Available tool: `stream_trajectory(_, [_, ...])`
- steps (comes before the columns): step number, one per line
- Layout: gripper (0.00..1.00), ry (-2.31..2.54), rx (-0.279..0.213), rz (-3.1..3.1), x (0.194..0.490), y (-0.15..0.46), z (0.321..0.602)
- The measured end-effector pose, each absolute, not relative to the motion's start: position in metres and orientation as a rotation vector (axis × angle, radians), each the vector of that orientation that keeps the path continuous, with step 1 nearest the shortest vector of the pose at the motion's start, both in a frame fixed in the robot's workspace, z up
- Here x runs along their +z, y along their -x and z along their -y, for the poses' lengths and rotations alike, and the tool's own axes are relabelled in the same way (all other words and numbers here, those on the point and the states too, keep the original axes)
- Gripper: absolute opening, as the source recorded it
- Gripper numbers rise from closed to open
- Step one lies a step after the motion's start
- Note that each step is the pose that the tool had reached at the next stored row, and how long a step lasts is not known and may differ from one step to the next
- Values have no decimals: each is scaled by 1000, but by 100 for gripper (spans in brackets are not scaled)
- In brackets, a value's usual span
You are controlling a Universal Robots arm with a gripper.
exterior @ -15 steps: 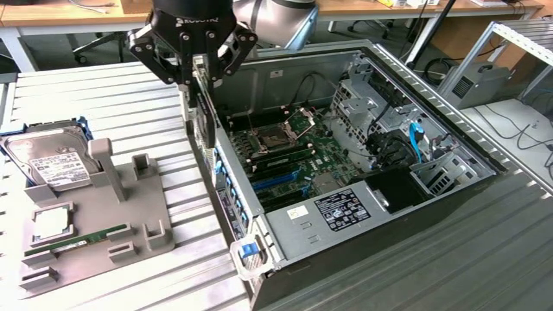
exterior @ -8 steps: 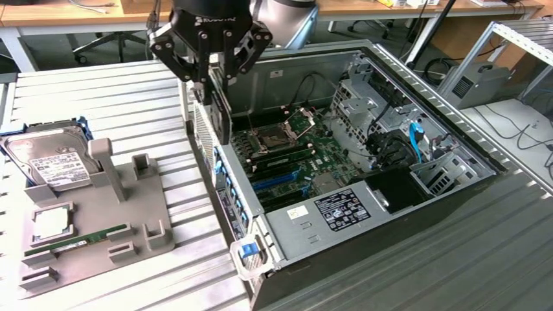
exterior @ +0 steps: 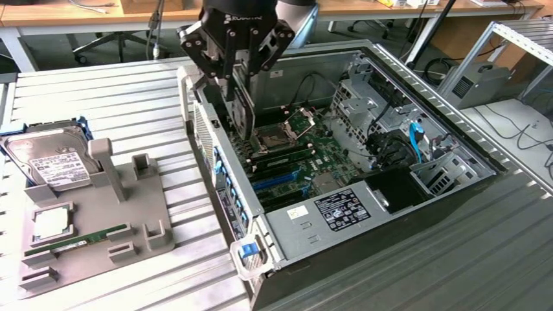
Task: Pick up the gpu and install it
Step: 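Pick up the gpu and move the gpu toward the slot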
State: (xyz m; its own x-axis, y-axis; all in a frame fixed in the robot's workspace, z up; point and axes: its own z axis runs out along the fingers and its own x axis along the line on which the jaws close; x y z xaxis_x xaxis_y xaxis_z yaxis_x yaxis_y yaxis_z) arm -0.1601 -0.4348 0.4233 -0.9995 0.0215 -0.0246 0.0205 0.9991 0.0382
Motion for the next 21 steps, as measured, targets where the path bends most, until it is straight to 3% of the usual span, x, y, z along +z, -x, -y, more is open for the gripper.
stream_trajectory(21, [27, -33, 59, -3116, 423, 65, 434])
